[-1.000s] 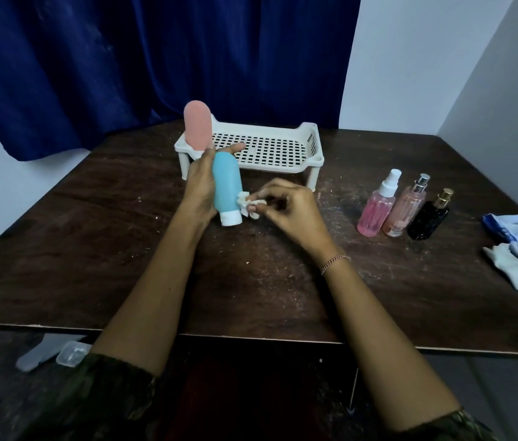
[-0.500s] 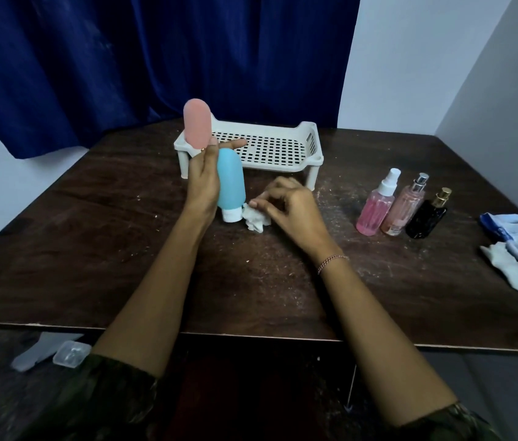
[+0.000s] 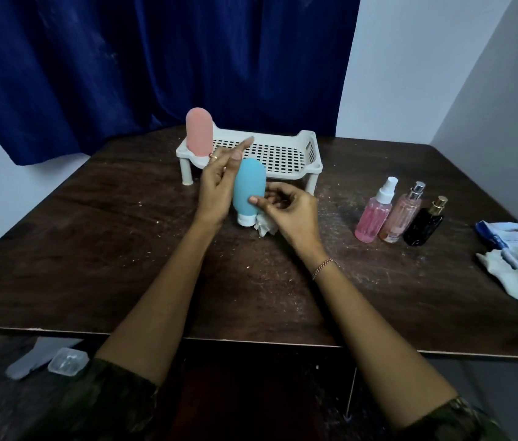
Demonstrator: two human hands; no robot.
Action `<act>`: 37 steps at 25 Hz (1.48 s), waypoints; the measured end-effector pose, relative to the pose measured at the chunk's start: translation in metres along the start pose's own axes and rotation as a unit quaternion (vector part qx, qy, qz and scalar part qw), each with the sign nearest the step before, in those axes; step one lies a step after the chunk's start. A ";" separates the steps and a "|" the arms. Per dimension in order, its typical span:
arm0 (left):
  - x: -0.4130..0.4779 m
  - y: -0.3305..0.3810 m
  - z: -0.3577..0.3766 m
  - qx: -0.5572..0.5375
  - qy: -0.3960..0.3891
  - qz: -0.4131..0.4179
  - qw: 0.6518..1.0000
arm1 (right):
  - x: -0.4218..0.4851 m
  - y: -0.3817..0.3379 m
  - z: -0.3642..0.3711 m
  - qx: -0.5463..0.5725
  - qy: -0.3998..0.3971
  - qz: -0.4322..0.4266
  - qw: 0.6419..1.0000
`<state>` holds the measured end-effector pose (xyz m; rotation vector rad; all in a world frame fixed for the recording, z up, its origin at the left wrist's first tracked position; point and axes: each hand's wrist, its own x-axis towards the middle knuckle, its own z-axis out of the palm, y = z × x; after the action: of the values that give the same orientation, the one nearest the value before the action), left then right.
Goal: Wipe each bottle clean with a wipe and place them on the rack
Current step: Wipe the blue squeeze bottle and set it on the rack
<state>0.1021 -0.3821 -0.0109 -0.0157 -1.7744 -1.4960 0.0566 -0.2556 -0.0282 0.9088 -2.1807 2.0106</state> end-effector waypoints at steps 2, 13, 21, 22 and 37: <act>0.002 -0.006 -0.003 0.022 0.050 0.014 0.998 | 0.004 -0.001 0.001 0.009 0.046 0.002 0.999; 0.009 -0.027 -0.008 0.093 0.126 -0.032 0.987 | 0.083 -0.017 0.032 -0.057 0.054 -0.022 0.997; 0.015 -0.033 -0.014 0.104 0.093 -0.092 0.986 | 0.118 -0.006 0.052 -0.122 -0.023 -0.013 0.992; 0.015 -0.034 -0.014 0.107 0.089 -0.098 0.985 | 0.118 -0.004 0.053 -0.126 -0.031 -0.011 0.992; 0.021 -0.052 -0.014 0.098 0.032 -0.139 0.985 | 0.126 0.005 0.059 -0.162 -0.052 -0.001 0.985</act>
<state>0.0711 -0.4189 -0.0419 0.3894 -1.9228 -1.4864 -0.0289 -0.3585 0.0094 0.9856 -2.4597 1.5684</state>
